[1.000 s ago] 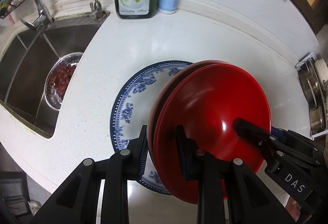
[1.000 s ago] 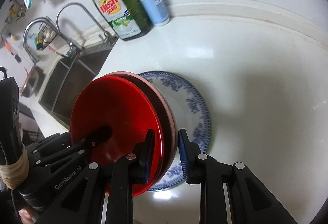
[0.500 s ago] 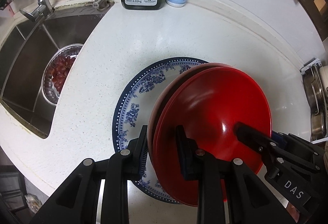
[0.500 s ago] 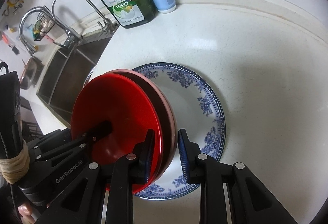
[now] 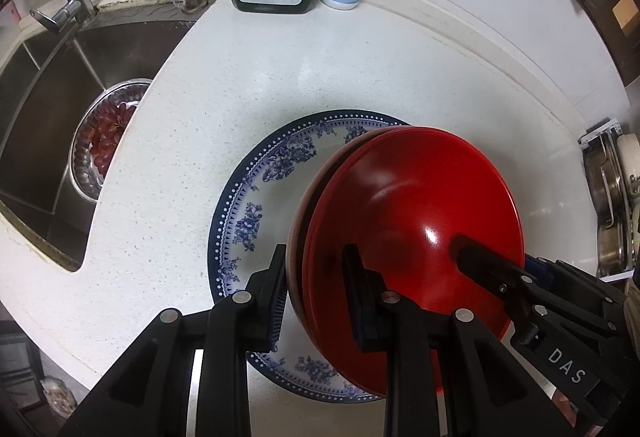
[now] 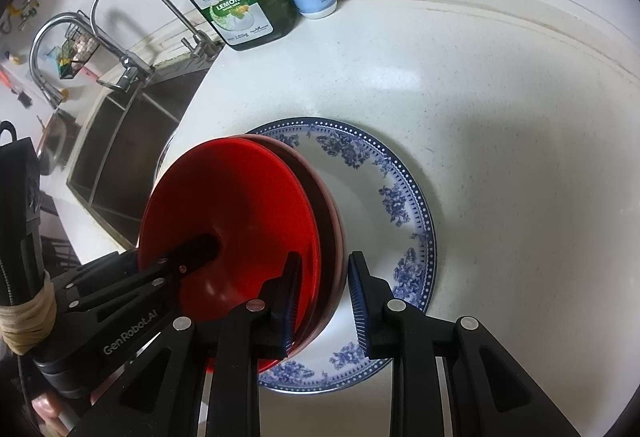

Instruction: Organize plates and bowls

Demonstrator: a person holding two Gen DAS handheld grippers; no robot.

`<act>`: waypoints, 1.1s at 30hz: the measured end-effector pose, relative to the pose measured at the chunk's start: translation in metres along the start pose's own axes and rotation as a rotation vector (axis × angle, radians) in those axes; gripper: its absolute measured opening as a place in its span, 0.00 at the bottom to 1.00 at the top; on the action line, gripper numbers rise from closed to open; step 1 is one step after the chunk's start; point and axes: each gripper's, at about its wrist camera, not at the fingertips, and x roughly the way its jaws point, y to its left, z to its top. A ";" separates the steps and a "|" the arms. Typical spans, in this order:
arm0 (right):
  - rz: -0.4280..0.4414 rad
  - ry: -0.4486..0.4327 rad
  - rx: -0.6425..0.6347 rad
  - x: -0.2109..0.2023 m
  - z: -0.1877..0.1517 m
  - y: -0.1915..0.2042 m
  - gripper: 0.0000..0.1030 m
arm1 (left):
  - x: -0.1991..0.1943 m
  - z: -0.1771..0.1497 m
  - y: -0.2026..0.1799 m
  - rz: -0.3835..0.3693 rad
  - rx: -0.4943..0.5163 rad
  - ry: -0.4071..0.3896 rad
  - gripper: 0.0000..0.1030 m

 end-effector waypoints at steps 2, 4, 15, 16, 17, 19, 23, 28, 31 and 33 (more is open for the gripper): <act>-0.006 -0.011 -0.005 -0.001 0.000 0.001 0.25 | -0.003 0.000 -0.001 0.007 0.013 -0.020 0.26; -0.004 -0.025 -0.008 -0.002 0.001 0.002 0.27 | -0.008 0.001 -0.002 0.028 0.032 -0.047 0.28; -0.051 -0.123 -0.014 -0.031 -0.008 0.005 0.45 | -0.050 -0.006 -0.011 0.093 0.152 -0.250 0.65; -0.065 -0.144 -0.013 -0.036 -0.010 0.005 0.48 | -0.055 -0.008 -0.012 0.102 0.157 -0.279 0.67; -0.077 -0.162 -0.013 -0.041 -0.012 0.005 0.51 | -0.062 -0.012 -0.014 0.112 0.163 -0.312 0.71; -0.101 -0.219 -0.009 -0.056 -0.019 0.005 0.54 | -0.072 -0.018 -0.018 0.105 0.174 -0.350 0.75; -0.159 -0.343 0.010 -0.084 -0.040 0.002 0.70 | -0.093 -0.035 -0.024 0.128 0.196 -0.451 0.82; -0.250 -0.460 0.008 -0.114 -0.069 0.004 0.76 | -0.115 -0.062 -0.028 0.143 0.200 -0.523 0.88; -0.295 -0.522 0.004 -0.131 -0.091 0.009 0.81 | -0.125 -0.081 -0.030 0.149 0.211 -0.558 0.92; -0.328 -0.554 0.003 -0.138 -0.105 0.013 0.82 | -0.133 -0.099 -0.032 0.151 0.227 -0.588 0.92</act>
